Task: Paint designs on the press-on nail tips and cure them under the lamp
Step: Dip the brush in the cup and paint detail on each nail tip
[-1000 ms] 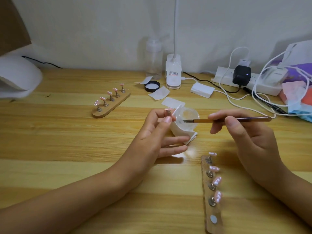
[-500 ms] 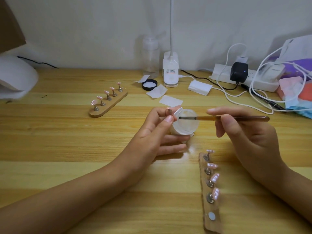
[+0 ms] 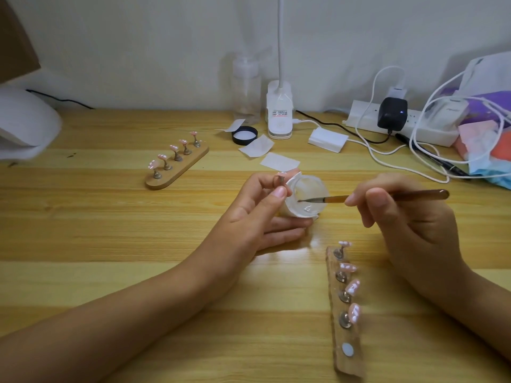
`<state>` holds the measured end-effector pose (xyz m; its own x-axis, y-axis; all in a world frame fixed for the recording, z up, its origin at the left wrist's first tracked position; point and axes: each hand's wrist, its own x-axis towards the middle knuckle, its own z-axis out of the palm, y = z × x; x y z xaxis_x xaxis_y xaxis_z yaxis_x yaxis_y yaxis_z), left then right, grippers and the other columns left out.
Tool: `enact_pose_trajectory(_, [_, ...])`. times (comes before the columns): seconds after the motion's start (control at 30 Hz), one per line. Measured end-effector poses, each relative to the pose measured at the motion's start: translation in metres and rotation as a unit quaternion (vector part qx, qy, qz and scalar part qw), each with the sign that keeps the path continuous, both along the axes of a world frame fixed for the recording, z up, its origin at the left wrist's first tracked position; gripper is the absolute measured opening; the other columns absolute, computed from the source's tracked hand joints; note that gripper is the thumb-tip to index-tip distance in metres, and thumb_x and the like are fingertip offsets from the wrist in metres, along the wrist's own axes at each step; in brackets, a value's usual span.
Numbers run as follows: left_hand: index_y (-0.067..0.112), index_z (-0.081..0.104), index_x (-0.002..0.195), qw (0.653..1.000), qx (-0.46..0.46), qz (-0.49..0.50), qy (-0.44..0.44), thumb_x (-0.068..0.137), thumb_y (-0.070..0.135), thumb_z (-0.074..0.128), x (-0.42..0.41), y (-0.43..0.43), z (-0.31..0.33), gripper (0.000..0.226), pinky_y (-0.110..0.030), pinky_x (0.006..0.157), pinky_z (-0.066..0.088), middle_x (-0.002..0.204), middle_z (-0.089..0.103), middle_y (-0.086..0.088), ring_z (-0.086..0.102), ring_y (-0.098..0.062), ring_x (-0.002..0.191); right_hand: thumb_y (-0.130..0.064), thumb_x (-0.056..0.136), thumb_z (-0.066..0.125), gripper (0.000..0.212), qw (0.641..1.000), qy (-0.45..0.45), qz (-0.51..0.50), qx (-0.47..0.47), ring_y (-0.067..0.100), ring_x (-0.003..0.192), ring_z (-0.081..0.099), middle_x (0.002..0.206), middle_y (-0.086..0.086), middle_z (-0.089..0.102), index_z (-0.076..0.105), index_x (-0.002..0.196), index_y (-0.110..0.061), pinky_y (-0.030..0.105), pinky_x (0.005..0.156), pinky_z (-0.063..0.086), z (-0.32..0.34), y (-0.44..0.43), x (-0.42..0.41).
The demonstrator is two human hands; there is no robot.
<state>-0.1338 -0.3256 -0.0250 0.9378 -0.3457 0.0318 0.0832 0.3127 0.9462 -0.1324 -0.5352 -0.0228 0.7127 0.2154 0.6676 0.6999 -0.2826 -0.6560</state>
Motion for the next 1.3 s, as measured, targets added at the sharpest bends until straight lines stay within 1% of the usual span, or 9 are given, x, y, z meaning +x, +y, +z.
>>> enact_pose_trajectory(0.13, [0.024,0.060,0.098,0.997,-0.055,0.009,0.060,0.093,0.031,0.056,0.004,0.003,0.002,0.010,-0.037,0.086,0.058,0.122,0.067,0.011,0.070,-0.037,0.100,-0.019,0.100,0.037,0.024,0.996,0.027,-0.009,0.082,0.012,0.067,0.046,0.074,0.008,0.052,0.058,0.090,-0.018,0.020,0.069,0.040,0.001,-0.001,0.003])
enact_pose_trajectory(0.3, [0.019,0.055,0.101,0.986,-0.109,-0.013,0.126,0.084,0.030,0.060,0.010,0.008,0.009,0.021,-0.043,0.089,0.056,0.137,0.058,0.000,0.067,-0.045,0.103,-0.017,0.097,0.035,0.026,0.986,0.048,-0.020,0.159,0.008,0.069,0.043,0.077,-0.014,0.057,0.055,0.083,-0.020,0.019,0.069,0.037,0.001,-0.004,0.011])
enact_pose_trajectory(0.63, [0.018,0.053,0.098,0.982,-0.117,-0.013,0.150,0.093,0.026,0.057,0.014,0.010,0.008,0.011,-0.042,0.091,0.055,0.138,0.055,-0.007,0.066,-0.045,0.105,-0.023,0.096,0.038,0.035,0.970,0.085,-0.045,0.223,0.012,0.070,0.041,0.072,-0.011,0.052,0.061,0.072,-0.033,0.020,0.066,0.037,0.001,-0.011,0.019])
enact_pose_trajectory(0.77, [0.019,0.056,0.097,0.991,-0.076,0.020,0.109,0.099,0.024,0.051,0.011,0.007,0.006,0.008,-0.032,0.077,0.059,0.107,0.073,0.006,0.071,-0.030,0.098,-0.023,0.095,0.039,0.037,0.951,0.139,-0.048,0.271,0.008,0.064,0.042,0.067,-0.010,0.050,0.067,0.073,-0.029,0.027,0.068,0.037,0.001,-0.014,0.023])
enact_pose_trajectory(0.87, [0.037,0.064,0.087,0.991,0.084,0.102,-0.003,0.092,0.035,0.057,0.002,0.004,0.005,0.009,-0.020,0.057,0.047,0.103,0.060,0.004,0.057,-0.004,0.067,-0.023,0.097,0.031,0.042,0.925,0.212,-0.036,0.314,0.010,0.060,0.042,0.057,-0.008,0.045,0.071,0.085,-0.025,0.027,0.066,0.038,0.004,-0.016,0.029])
enact_pose_trajectory(1.0, [0.040,0.067,0.091,0.967,0.149,0.075,-0.194,0.088,0.039,0.060,-0.011,0.006,0.005,0.008,-0.013,0.064,0.040,0.095,0.057,0.008,0.042,-0.009,0.065,-0.025,0.098,0.030,0.041,0.876,0.302,0.001,0.375,0.010,0.061,0.049,0.061,-0.004,0.051,0.068,0.084,-0.020,0.026,0.067,0.040,0.009,-0.017,0.032])
enact_pose_trajectory(1.07, [0.030,0.070,0.092,0.967,0.168,0.033,-0.191,0.088,0.030,0.065,-0.012,0.004,0.005,0.006,-0.014,0.066,0.042,0.095,0.068,0.017,0.051,-0.025,0.071,-0.024,0.098,0.033,0.034,0.865,0.328,0.024,0.379,0.011,0.060,0.047,0.061,-0.004,0.050,0.063,0.083,-0.020,0.025,0.067,0.042,0.010,-0.015,0.031])
enact_pose_trajectory(1.2, [0.014,0.072,0.090,0.979,0.181,-0.027,-0.093,0.090,0.011,0.068,-0.006,0.002,0.001,0.005,-0.010,0.064,0.046,0.092,0.074,0.016,0.063,-0.002,0.077,-0.015,0.096,0.037,0.024,0.877,0.324,0.047,0.351,0.012,0.056,0.038,0.053,-0.005,0.044,0.055,0.081,-0.017,0.023,0.061,0.040,0.011,-0.009,0.028])
enact_pose_trajectory(1.3, [0.020,0.072,0.093,0.982,0.162,-0.028,-0.092,0.088,0.009,0.069,-0.002,0.003,0.001,0.013,-0.011,0.067,0.047,0.085,0.073,0.013,0.064,0.000,0.078,-0.010,0.095,0.033,0.023,0.881,0.321,0.046,0.345,0.012,0.055,0.034,0.056,-0.008,0.045,0.050,0.080,-0.014,0.024,0.059,0.037,0.012,-0.008,0.027])
